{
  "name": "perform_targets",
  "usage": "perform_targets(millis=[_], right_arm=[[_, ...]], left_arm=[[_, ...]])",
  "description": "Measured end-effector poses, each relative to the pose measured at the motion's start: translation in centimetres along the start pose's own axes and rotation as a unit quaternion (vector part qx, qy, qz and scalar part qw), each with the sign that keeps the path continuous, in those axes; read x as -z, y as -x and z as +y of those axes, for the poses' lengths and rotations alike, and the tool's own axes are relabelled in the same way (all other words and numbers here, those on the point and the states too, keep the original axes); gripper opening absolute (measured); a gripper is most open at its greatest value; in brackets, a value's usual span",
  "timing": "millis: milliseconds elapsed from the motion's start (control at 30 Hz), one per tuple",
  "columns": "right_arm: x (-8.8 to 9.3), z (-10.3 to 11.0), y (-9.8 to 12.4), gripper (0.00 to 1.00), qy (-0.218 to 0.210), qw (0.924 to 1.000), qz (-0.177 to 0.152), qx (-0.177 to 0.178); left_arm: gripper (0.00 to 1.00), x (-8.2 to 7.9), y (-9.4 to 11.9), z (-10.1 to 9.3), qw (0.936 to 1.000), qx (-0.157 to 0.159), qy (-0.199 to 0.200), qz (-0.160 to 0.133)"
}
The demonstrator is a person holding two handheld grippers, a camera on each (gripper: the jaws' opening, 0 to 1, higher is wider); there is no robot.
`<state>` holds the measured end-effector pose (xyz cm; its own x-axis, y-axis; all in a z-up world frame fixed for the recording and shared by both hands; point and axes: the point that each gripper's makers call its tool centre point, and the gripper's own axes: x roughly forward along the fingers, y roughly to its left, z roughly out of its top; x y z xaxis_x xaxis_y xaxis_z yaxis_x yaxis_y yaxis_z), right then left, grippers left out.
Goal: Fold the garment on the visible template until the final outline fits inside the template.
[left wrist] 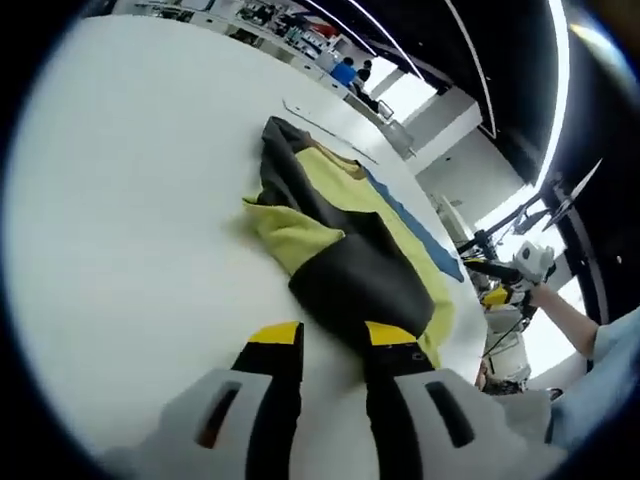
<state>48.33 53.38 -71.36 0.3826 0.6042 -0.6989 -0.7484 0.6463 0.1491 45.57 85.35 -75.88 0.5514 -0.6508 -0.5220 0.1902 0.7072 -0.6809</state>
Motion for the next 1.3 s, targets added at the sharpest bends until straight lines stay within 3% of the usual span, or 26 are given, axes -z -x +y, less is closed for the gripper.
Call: perform_targets(millis=[200, 367, 533, 1300], right_arm=[[0.0, 0.1, 0.0, 0.77, -0.001, 1.0000, -0.002, 0.000], [0.1, 0.1, 0.0, 0.77, -0.002, 1.0000, -0.003, 0.001], [0.1, 0.2, 0.0, 0.77, -0.002, 1.0000, -0.001, -0.001], [-0.2, 0.6, -0.4, 0.76, 0.002, 1.0000, -0.001, -0.006]], left_arm=[[0.18, -0.1, -0.4, -0.7, 0.9992, 0.020, 0.032, -0.010], [0.07, -0.2, -0.6, -1.1, 0.9979, 0.033, 0.054, -0.016], [0.00, -0.2, -0.7, -0.8, 0.9979, 0.025, 0.056, -0.018], [0.00, -1.0, 1.2, 0.2, 0.9967, 0.016, 0.073, -0.031]])
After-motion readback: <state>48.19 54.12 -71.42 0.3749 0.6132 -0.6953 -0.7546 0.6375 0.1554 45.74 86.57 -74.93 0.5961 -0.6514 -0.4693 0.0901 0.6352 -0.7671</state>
